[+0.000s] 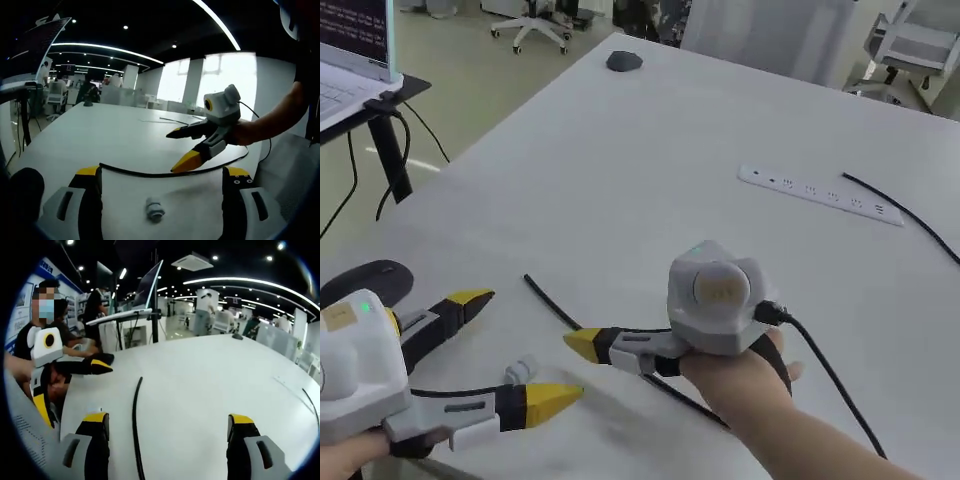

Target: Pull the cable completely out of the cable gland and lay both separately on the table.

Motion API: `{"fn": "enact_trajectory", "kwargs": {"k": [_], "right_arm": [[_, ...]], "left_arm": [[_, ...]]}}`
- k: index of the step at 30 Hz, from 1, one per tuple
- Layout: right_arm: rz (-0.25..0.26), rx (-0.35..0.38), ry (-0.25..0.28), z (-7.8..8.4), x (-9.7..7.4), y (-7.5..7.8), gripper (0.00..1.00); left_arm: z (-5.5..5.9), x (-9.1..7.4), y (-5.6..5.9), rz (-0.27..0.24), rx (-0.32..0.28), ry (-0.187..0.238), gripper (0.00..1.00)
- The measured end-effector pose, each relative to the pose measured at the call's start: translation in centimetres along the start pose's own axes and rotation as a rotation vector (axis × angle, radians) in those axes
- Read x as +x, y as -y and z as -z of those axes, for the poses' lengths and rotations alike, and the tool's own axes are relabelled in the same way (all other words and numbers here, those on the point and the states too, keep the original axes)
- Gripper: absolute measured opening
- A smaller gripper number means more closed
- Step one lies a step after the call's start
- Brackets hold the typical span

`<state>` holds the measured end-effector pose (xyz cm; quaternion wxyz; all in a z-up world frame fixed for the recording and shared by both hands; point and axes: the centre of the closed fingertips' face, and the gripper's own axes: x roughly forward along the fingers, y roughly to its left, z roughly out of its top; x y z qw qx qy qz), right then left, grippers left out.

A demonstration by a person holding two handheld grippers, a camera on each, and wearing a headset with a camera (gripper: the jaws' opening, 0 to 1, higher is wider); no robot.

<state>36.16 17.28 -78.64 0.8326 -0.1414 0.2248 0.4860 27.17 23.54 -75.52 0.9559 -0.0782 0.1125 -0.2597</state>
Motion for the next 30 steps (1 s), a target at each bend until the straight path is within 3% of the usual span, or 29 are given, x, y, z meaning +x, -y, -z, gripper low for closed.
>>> {"fn": "enact_trajectory", "kwargs": {"k": [1, 4, 8, 10, 12, 13, 15, 18, 20, 22, 27, 30], "right_arm": [[0.007, -0.003, 0.001, 0.0, -0.3, 0.3, 0.99], [0.086, 0.033, 0.007, 0.9, -3.5, 3.6, 0.99], [0.127, 0.064, 0.002, 2.2, -6.1, 5.6, 0.99], [0.146, 0.04, -0.008, 2.9, -7.7, 6.5, 0.99], [0.179, -0.08, -0.05, 3.8, -9.3, 7.5, 0.99], [0.187, -0.107, -0.066, 4.5, -10.2, 7.8, 0.99], [0.186, -0.076, -0.07, 5.5, -11.4, 8.1, 0.99], [0.216, -0.023, -0.093, 6.9, -13.8, 9.5, 0.94], [0.224, -0.035, -0.093, 7.3, -15.3, 10.1, 0.88], [0.245, -0.033, -0.099, 8.0, -17.2, 11.2, 0.89], [0.3, 0.005, -0.095, 9.5, -22.0, 13.4, 0.91], [0.328, -0.016, -0.103, 9.9, -24.4, 14.0, 0.92]], "left_arm": [[-0.1, 0.1, 0.1, 0.002, 0.0, -0.001, 1.0], [-1.2, 0.5, 0.6, 0.015, 0.011, -0.001, 1.0], [-2.0, 1.3, 1.1, 0.034, 0.019, -0.006, 1.0], [-2.4, 1.7, 1.7, 0.049, 0.025, -0.012, 1.0], [-2.6, 2.3, 2.5, 0.066, 0.035, -0.025, 1.0], [-2.8, 2.6, 2.9, 0.078, 0.022, -0.027, 1.0], [-3.6, 3.2, 3.7, 0.096, -0.021, -0.002, 1.0], [-4.2, 3.7, 4.4, 0.102, -0.016, 0.0, 1.0], [-4.1, 4.0, 4.9, 0.107, 0.024, -0.035, 1.0], [-4.0, 4.2, 5.2, 0.113, 0.035, -0.06, 1.0], [-4.8, 4.9, 5.7, 0.118, 0.027, -0.063, 1.0], [-5.3, 5.2, 6.4, 0.13, 0.022, -0.06, 1.0]]}}
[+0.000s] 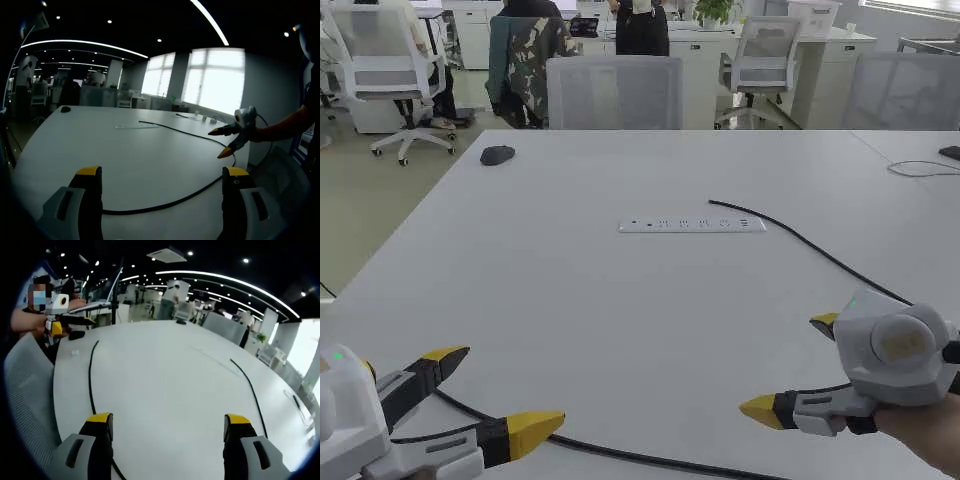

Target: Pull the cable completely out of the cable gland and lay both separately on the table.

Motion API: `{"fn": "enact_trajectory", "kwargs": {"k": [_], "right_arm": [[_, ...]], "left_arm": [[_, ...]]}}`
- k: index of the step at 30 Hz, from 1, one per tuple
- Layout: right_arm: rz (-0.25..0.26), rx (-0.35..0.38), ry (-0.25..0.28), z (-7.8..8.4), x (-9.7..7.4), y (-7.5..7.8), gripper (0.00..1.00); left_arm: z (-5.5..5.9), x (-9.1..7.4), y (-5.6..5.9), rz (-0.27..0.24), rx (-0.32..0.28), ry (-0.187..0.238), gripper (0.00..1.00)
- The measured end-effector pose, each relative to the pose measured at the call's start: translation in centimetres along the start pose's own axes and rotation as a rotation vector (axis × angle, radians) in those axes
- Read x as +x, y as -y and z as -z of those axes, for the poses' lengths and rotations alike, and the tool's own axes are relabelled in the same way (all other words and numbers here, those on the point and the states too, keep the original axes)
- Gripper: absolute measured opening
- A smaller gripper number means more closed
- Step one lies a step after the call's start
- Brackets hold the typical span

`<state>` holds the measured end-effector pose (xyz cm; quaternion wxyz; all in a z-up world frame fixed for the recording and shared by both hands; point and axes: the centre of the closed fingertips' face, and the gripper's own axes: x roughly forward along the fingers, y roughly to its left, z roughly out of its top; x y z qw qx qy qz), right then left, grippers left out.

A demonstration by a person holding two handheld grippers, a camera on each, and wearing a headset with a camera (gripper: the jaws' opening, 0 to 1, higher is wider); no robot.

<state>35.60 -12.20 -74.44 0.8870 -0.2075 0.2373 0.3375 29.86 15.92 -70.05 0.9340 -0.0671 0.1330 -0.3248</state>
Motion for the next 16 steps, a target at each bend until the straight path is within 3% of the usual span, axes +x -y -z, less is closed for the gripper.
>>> {"fn": "enact_trajectory", "kwargs": {"k": [5, 7, 16], "right_arm": [[0.053, 0.044, -0.004, 1.1, -2.6, 2.2, 0.91], [0.065, 0.065, 0.011, 1.3, -3.2, 2.4, 0.92], [0.075, 0.1, 0.008, 2.5, -3.3, 0.6, 0.93]], "left_arm": [[0.0, 0.6, 0.8, 0.019, 0.015, -0.011, 1.0], [0.0, 0.7, 0.8, 0.025, 0.016, -0.014, 1.0], [-0.3, 0.9, 1.4, 0.037, 0.013, -0.01, 1.0]]}}
